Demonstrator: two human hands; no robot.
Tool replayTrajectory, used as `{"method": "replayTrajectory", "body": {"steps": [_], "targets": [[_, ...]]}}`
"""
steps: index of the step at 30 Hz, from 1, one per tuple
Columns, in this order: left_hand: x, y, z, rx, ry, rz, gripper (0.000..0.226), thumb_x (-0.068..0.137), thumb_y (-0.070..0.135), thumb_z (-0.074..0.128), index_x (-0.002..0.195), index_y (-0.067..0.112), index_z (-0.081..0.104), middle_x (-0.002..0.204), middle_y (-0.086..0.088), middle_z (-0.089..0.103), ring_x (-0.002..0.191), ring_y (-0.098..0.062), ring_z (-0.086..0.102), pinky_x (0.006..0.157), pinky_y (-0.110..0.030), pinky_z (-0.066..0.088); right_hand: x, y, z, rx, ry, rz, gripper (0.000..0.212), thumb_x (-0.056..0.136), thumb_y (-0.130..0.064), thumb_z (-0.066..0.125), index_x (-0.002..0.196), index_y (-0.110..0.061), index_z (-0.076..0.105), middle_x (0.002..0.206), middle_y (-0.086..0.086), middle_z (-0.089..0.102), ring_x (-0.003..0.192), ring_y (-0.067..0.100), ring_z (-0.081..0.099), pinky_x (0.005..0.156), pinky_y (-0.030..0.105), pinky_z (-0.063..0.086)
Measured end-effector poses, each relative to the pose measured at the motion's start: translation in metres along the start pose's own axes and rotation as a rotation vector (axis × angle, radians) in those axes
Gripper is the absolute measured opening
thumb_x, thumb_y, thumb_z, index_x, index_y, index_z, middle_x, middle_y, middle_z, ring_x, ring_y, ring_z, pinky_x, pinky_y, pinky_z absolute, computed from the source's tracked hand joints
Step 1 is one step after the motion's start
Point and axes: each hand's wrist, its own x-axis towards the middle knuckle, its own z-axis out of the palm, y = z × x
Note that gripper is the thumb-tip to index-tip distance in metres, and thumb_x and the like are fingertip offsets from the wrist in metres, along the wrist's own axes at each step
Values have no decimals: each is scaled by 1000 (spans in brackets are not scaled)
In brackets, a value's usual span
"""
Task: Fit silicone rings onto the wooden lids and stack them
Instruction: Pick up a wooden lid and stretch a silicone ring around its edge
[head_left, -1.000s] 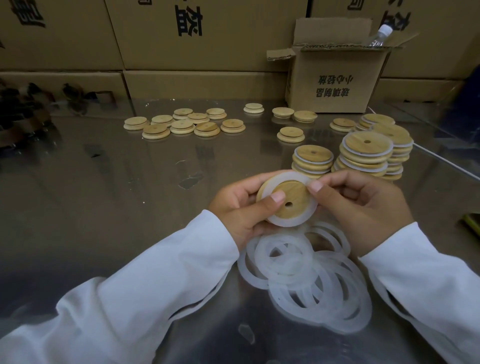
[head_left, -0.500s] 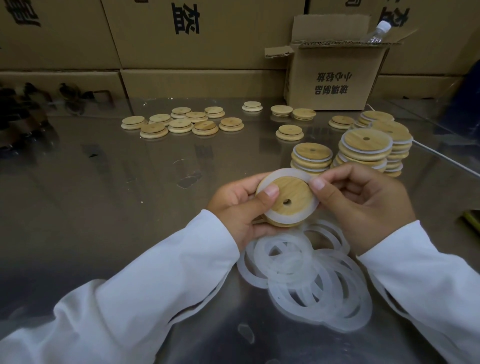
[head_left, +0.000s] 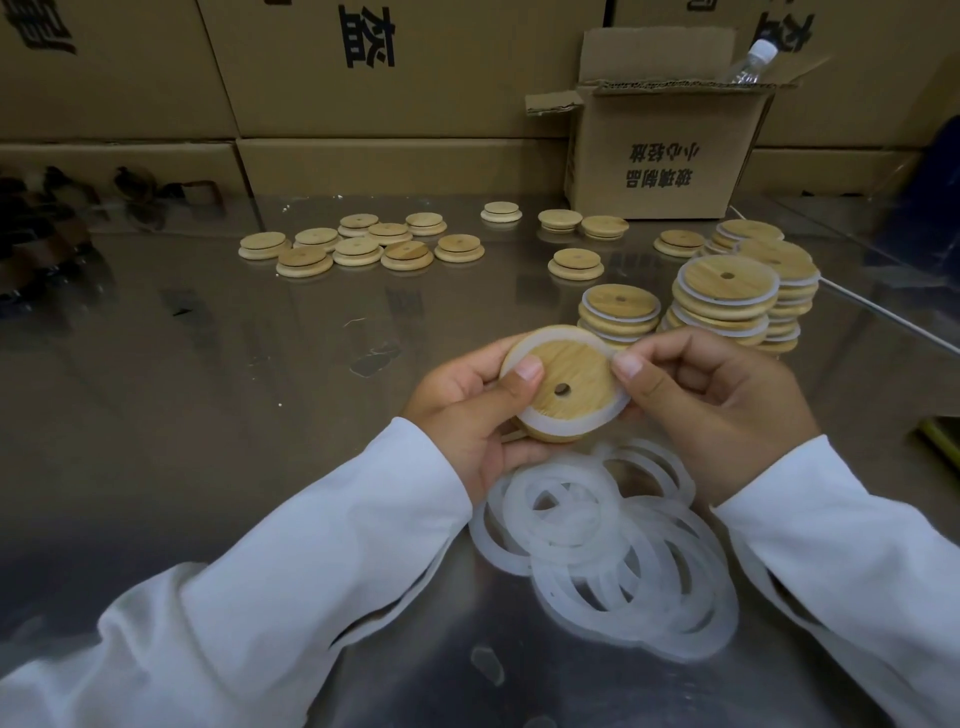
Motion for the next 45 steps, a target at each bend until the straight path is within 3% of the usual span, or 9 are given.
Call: {"method": "replayTrajectory", "body": {"steps": [3, 10, 14, 19, 27, 31, 35, 38, 45], "targets": [[1, 1, 1, -83, 31, 3, 39, 69, 19, 54, 105, 9, 62, 100, -14, 68, 92, -28, 66, 71, -39, 58, -2, 0, 3, 31, -26, 44, 9, 69, -20, 64, 74, -12, 62, 57, -4, 65, 52, 6, 60, 55, 13, 49], [0, 1, 0, -176, 13, -34, 36, 66, 14, 57, 100, 7, 64, 93, -13, 71, 86, -27, 69, 66, -37, 58, -2, 4, 2, -15, 29, 105, 9, 78, -8, 64, 70, -11, 63, 57, -4, 66, 54, 7, 63, 58, 17, 53], [2, -2, 0, -100, 53, -29, 39, 61, 9, 58, 99, 6, 63, 88, -12, 70, 84, -25, 68, 72, -37, 58, -2, 4, 1, 3, 49, 176, 11, 79, -9, 64, 69, -13, 61, 58, -1, 65, 52, 13, 64, 50, 30, 55], [0, -2, -4, 144, 114, 48, 34, 60, 21, 64, 91, 8, 66, 75, -6, 72, 72, -18, 69, 66, -29, 58, -3, 2, 1, -98, 21, 99, 11, 78, -11, 66, 69, -16, 62, 58, -5, 64, 53, 12, 63, 49, 27, 56], [-1, -2, -7, 328, 164, 142, 32, 59, 30, 65, 87, 15, 68, 78, -4, 71, 76, -21, 66, 75, -36, 56, -3, 2, -1, -180, -55, 47, 13, 75, -13, 67, 66, -21, 64, 65, 3, 67, 63, 19, 64, 67, 33, 55], [1, 1, -9, 354, 166, 172, 27, 61, 31, 66, 86, 21, 67, 79, 2, 71, 78, -17, 66, 73, -33, 55, -2, 1, -2, -241, -57, 21, 14, 75, -15, 67, 65, -24, 64, 65, 1, 67, 67, 21, 63, 67, 30, 53], [3, 7, -11, 355, 169, 168, 15, 70, 26, 74, 84, 26, 68, 82, 0, 70, 85, -23, 64, 81, -46, 53, -1, 1, -3, -302, -63, 4, 16, 76, -16, 67, 65, -26, 63, 69, -2, 67, 68, 18, 62, 66, 24, 51], [2, 8, -8, 328, 172, 160, 20, 69, 26, 73, 88, 22, 67, 86, -3, 69, 89, -26, 63, 84, -50, 51, -2, 0, -3, -290, -62, 6, 14, 75, -19, 67, 65, -27, 63, 64, 0, 66, 67, 21, 62, 66, 27, 51], [-3, 1, -2, 238, 197, 117, 33, 61, 24, 65, 90, 9, 65, 85, -10, 70, 79, -22, 68, 68, -38, 59, -3, 1, -2, -180, -25, 8, 13, 75, -11, 68, 67, -19, 63, 66, 6, 65, 63, 26, 62, 63, 29, 53]]}}
